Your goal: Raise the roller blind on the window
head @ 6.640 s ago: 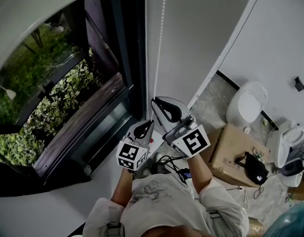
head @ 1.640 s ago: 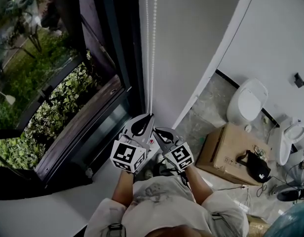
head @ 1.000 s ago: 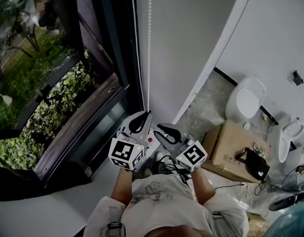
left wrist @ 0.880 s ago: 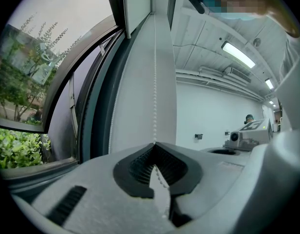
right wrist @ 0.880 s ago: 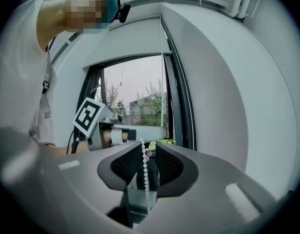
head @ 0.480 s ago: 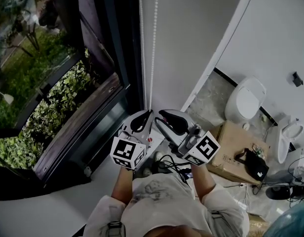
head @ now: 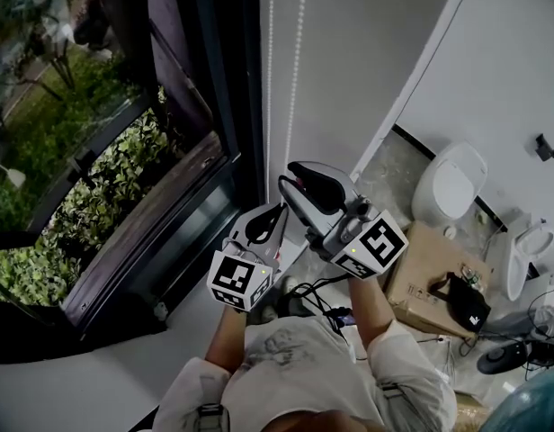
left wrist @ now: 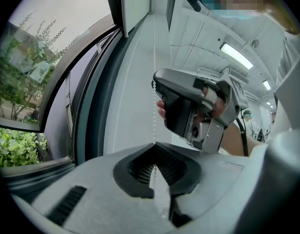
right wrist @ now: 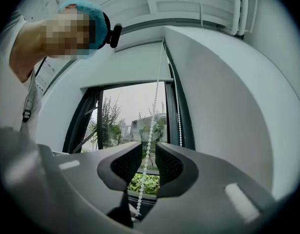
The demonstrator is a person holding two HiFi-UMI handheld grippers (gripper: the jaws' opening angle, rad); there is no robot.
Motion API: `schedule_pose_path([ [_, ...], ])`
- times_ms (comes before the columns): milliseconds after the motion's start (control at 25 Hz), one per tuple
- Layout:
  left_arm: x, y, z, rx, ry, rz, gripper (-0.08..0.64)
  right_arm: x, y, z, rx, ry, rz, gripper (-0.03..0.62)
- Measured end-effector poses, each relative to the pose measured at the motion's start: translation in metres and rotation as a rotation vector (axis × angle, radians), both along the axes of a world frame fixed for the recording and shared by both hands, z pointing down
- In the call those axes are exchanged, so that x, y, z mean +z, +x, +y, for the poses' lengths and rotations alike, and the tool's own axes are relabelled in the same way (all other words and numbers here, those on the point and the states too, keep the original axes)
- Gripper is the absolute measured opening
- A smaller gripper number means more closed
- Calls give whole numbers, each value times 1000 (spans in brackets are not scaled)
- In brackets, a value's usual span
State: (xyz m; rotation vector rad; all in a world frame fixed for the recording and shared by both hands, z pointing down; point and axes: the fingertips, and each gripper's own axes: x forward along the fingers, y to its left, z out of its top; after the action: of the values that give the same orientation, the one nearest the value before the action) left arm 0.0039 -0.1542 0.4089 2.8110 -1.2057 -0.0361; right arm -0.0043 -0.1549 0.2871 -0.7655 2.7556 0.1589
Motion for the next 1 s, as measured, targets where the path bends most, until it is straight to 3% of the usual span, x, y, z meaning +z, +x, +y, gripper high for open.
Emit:
schedule_pose_path([
  [120, 1, 0, 0, 5, -1, 3, 9, -8, -4, -5, 1, 14, 0, 94],
  [280, 0, -1, -1, 6, 0, 8, 9, -12, -8, -8, 14, 7, 3, 22],
  [1000, 43, -15, -5, -3, -84, -20, 9, 33, -21, -16, 76, -46, 119, 14],
])
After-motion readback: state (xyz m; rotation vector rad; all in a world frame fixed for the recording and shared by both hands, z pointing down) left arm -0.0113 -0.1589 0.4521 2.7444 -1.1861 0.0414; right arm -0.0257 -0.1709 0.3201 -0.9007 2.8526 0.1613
